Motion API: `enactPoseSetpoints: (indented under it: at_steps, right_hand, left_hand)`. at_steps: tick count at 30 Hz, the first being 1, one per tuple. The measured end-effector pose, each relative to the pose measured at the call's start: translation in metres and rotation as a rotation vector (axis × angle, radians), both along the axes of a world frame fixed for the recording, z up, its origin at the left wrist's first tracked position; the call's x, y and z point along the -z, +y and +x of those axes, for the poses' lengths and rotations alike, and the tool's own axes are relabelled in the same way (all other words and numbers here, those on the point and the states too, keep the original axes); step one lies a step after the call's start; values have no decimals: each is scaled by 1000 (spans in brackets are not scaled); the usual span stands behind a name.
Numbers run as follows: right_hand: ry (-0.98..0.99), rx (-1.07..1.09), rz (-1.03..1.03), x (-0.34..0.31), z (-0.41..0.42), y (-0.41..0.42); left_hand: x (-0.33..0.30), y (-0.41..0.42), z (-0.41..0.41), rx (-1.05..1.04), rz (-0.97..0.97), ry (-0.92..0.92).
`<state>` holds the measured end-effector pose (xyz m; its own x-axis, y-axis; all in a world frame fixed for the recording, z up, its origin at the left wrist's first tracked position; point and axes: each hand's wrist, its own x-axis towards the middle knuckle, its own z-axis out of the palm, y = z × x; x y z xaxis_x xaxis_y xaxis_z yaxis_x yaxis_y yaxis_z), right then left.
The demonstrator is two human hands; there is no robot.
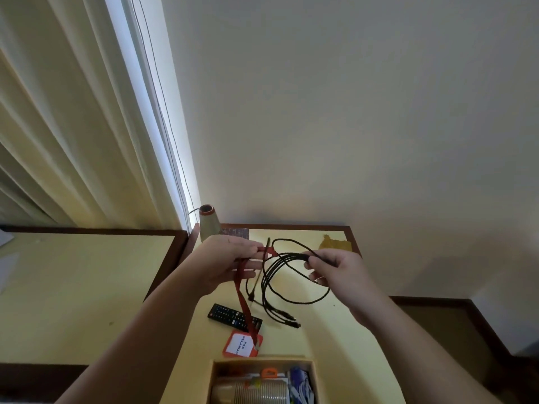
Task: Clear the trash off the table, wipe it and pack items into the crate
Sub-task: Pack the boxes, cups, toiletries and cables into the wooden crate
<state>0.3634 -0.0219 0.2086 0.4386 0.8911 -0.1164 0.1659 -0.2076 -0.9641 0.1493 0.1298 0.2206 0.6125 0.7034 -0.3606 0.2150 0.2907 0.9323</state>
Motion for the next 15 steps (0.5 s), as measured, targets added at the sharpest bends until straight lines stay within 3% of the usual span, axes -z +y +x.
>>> enactPoseSetpoints:
  at_steps: [6,11,15]
  right_hand:
    - [33,6,36,8,10,-3]
    - [134,-37,42,6,13,-5]
    - [-62,-162,-17,2,10,-6]
  left_hand:
    - [1,-4,-1,41,355,174]
    - [0,-10,3,37,289,41]
    - [0,-13,8,29,269,11]
